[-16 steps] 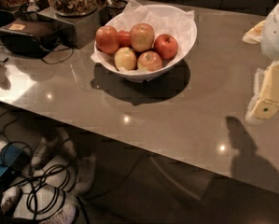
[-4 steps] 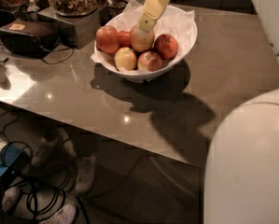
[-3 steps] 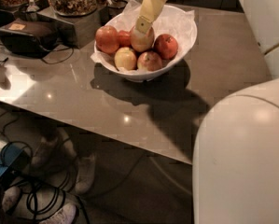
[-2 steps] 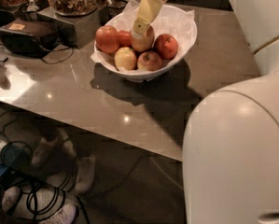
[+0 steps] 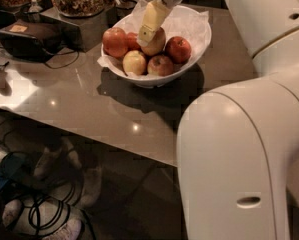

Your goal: Pick apple from white bowl

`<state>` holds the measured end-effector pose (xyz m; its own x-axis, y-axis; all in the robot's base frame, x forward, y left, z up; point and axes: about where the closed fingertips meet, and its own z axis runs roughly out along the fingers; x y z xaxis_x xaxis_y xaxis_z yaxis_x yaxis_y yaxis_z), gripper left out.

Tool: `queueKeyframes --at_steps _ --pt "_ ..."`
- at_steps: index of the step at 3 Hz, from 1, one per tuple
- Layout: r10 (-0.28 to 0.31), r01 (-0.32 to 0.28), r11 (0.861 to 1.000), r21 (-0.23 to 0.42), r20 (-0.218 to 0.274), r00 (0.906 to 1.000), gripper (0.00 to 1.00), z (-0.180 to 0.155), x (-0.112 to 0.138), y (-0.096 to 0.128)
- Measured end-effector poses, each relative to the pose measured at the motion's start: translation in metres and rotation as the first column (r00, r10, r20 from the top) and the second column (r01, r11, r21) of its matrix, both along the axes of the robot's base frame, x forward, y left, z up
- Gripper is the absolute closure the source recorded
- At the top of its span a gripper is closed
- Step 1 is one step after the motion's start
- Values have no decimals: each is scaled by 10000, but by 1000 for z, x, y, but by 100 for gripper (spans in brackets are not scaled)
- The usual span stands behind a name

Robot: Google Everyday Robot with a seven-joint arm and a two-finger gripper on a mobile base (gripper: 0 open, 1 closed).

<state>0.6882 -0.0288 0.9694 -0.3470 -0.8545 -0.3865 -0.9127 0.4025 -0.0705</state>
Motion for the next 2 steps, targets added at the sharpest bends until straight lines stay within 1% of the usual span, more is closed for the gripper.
queueKeyframes --at_steps 1,2 --pt "-68 67 10000 -48 -253 9997 14 -14 7 1" --pt "-185 179 9998 -113 -529 9984 15 -28 9 -4"
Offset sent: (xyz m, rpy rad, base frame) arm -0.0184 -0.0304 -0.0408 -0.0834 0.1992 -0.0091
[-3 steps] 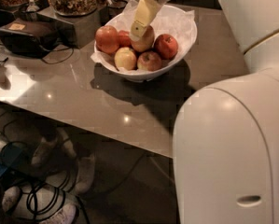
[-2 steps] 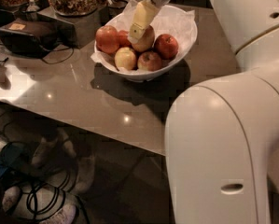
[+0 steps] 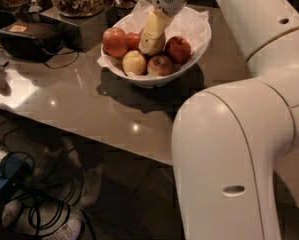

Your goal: Pick apple from white bowl

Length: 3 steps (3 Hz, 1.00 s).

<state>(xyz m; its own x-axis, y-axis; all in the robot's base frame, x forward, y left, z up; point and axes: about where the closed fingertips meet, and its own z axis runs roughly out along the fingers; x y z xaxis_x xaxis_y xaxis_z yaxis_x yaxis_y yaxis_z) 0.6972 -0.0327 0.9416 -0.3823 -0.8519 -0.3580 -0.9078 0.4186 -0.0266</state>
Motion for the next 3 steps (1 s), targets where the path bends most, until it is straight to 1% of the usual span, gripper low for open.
queueKeyframes --at_steps 1,3 --pt "-110 109 9999 -65 -259 9996 17 -12 0 -5" --pt "-136 128 9998 -150 -566 9983 17 -26 1 -6"
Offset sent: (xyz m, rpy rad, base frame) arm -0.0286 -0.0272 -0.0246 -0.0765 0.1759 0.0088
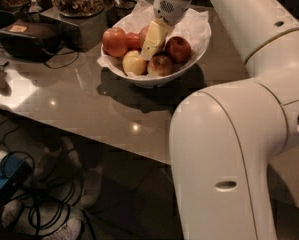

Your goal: Pick apple from white bowl

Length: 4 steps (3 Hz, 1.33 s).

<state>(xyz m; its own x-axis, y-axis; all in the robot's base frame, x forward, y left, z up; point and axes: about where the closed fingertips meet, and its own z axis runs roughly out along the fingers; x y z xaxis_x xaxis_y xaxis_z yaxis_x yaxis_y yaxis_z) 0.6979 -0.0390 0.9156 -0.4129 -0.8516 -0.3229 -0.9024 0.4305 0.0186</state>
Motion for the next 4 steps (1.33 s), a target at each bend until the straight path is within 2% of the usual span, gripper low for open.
queueKeyframes --at_steps 1,2,4 --pt "72 -72 10000 -1 -111 9999 11 -5 0 0" --pt "74 -74 10000 -1 -113 9999 29 -5 0 0" --pt "73 -73 10000 -1 -112 9999 76 -5 0 0"
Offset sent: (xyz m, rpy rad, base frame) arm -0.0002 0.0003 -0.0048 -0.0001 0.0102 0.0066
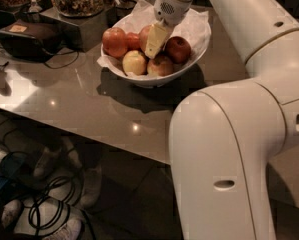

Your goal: Pick apple from white bowl

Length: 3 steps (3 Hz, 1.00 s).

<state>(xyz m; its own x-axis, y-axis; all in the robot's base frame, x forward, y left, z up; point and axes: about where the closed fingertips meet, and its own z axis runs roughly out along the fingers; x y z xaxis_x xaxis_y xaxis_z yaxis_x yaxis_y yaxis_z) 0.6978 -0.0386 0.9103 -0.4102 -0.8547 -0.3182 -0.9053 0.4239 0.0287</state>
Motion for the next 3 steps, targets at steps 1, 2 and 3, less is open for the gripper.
queueKeyframes --at_steps 1,2,3 --pt "-31 26 9999 149 327 9995 98 1 8 5" --pt "30 -64 9989 459 724 9974 100 15 0 2" --pt "102 -161 9972 730 799 9967 100 23 -12 0"
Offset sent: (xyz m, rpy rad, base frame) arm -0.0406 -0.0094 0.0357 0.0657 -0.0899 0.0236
